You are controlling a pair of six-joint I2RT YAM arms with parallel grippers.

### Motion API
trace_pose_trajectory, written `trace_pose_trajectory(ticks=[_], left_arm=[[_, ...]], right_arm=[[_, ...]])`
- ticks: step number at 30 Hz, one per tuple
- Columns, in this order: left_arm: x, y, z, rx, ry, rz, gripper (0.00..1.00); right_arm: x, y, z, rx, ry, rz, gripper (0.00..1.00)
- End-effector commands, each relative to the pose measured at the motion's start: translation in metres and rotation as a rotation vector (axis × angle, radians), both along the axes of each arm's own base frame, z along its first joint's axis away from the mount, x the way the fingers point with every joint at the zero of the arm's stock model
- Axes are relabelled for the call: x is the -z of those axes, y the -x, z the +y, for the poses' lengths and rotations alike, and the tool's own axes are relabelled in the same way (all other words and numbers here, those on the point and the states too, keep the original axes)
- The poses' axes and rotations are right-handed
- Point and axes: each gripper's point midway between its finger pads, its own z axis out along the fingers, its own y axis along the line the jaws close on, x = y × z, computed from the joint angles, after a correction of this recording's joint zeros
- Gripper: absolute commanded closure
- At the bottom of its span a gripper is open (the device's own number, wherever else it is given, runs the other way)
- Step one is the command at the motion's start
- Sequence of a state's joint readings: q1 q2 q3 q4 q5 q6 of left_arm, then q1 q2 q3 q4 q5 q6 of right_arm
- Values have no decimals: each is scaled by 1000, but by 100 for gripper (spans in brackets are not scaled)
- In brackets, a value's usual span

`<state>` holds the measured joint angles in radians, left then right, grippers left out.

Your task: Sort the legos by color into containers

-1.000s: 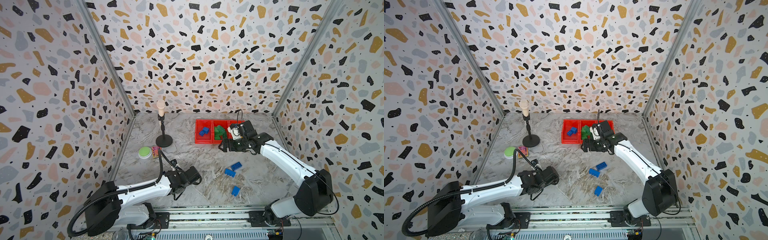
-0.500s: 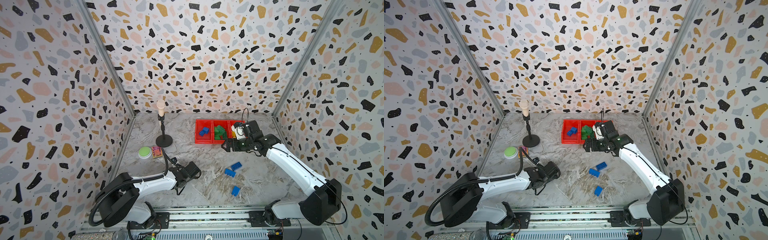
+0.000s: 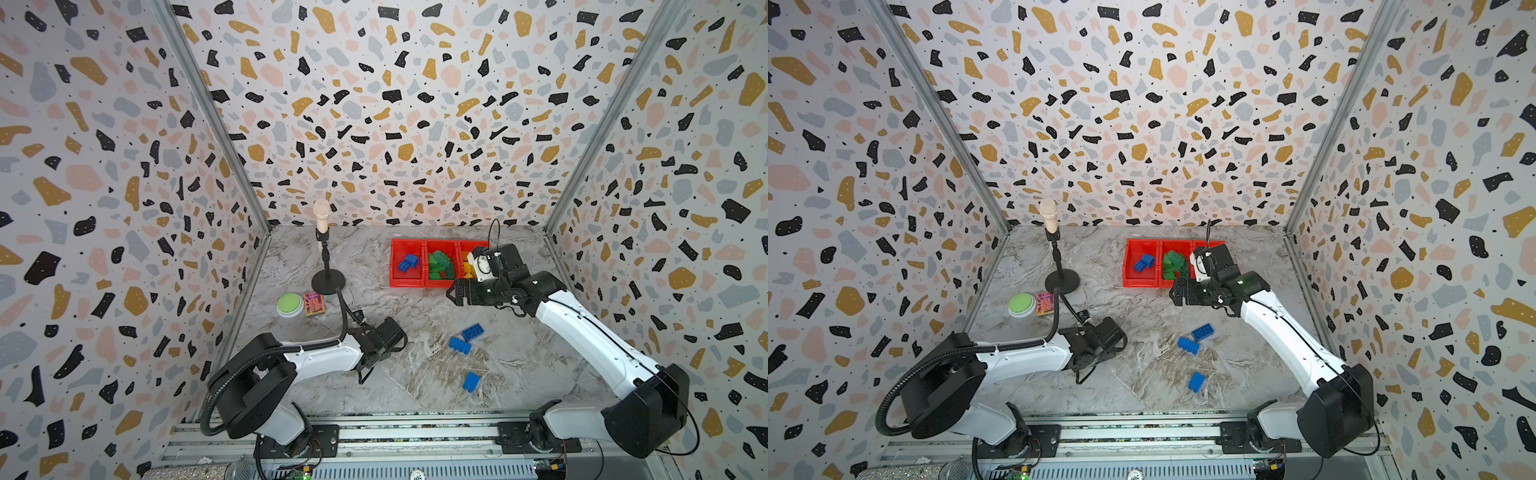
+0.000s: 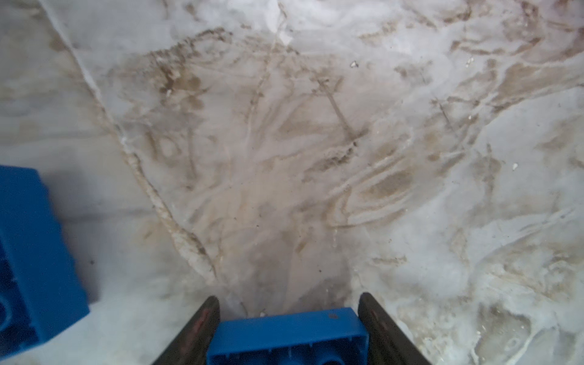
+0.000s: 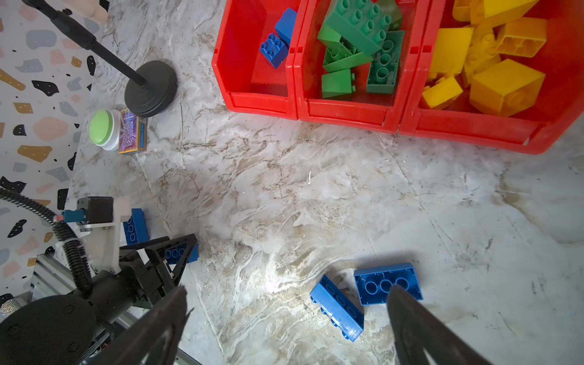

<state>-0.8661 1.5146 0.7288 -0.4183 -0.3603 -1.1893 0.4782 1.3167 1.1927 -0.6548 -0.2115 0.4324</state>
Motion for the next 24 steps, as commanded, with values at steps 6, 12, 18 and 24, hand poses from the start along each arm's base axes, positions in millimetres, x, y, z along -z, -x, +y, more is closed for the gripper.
trace_pose_trajectory(ticks=[6,12,18,24], left_arm=[[-30,-40,-13,85,-68,0,58],[-77,-120,-49,160,-135,-102,57],[-111,-202,-74,166,-172,-194,57],[-119,-268,-90,149,-91,-281,56]], right_arm=[[-10,4,-8,46,4,-8,1],[-18,3,-14,64,17,-21,1],[-17,7,-28,101,37,-18,1],[-19,6,-47,160,49,-21,1]])
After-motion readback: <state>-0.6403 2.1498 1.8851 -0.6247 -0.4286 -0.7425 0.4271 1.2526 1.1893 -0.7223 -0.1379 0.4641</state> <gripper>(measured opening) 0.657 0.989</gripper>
